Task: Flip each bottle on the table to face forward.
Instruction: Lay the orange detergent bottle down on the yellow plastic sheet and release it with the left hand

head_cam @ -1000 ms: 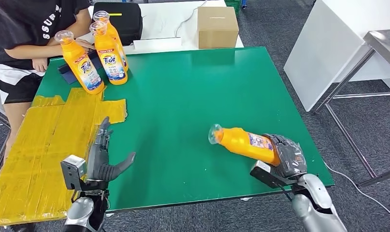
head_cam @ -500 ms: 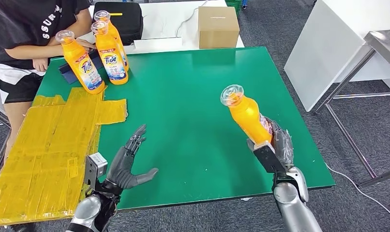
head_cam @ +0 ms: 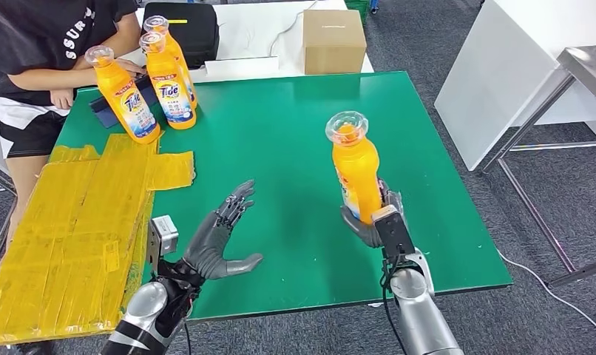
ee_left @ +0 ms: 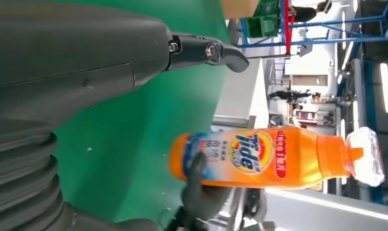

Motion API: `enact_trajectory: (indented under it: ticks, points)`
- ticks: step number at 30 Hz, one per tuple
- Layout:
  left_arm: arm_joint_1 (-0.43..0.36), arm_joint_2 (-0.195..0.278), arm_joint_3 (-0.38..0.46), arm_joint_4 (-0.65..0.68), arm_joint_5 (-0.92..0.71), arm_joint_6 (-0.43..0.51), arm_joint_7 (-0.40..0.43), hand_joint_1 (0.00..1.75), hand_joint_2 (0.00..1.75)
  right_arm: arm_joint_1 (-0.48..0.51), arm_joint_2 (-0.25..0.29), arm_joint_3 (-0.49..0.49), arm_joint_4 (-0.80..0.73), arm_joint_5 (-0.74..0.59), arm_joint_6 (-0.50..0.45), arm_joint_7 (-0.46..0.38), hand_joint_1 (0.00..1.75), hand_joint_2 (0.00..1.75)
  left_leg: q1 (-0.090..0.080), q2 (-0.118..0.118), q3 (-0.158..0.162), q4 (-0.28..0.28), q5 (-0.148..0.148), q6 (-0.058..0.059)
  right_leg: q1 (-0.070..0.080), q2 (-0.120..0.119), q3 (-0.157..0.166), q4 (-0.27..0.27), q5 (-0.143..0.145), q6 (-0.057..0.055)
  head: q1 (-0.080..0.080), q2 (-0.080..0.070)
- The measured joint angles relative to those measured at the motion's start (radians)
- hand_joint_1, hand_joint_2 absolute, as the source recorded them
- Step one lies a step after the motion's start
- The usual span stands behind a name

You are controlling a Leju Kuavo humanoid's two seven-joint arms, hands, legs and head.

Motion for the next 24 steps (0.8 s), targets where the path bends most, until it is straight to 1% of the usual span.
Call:
enact_trajectory:
  ticks: [6,11,13,16,21,24]
  points:
    - [-0.019,0.000,-0.009,0.015,0.033,0.013,0.011,0.00,1.75,-0.012,0.030,0.039,0.034,-0.011,0.010,-0.001,1.75,1.75,0.000,0.000,0.000,0.000,0.000,0.000,0.000,0.000,0.000,0.000,0.000,0.000,0.000,0.000]
    - [-0.021,0.001,-0.010,0.020,0.035,0.013,0.012,0.00,1.75,-0.016,0.036,0.051,0.049,-0.011,0.011,-0.001,1.75,1.75,0.000,0.000,0.000,0.000,0.000,0.000,0.000,0.000,0.000,0.000,0.000,0.000,0.000,0.000]
    - [-0.022,0.001,-0.010,0.021,0.042,0.020,0.016,0.00,1.75,-0.017,0.037,0.058,0.053,-0.005,0.036,0.003,1.75,1.75,0.000,0.000,0.000,0.000,0.000,0.000,0.000,0.000,0.000,0.000,0.000,0.000,0.000,0.000]
    - [-0.029,0.000,-0.010,0.035,0.065,0.042,0.024,0.00,1.75,-0.018,0.042,0.094,0.067,0.021,0.078,0.010,1.75,1.75,0.000,0.001,0.000,0.000,0.000,0.000,0.000,0.000,0.000,0.000,0.000,0.000,0.000,0.000]
    - [-0.040,-0.003,-0.009,0.059,0.077,0.055,0.019,0.00,1.75,-0.018,0.059,0.154,0.093,0.027,0.076,0.006,1.75,1.75,0.001,0.000,0.000,0.000,0.000,0.000,0.000,0.000,-0.001,0.000,0.000,0.000,0.000,0.000]
    - [-0.045,-0.003,-0.009,0.069,0.085,0.066,0.012,0.00,1.75,-0.018,0.059,0.183,0.096,0.012,0.098,0.001,1.75,1.75,0.001,0.001,0.000,0.000,0.000,0.000,0.000,0.000,-0.001,0.000,0.000,0.000,0.000,0.000]
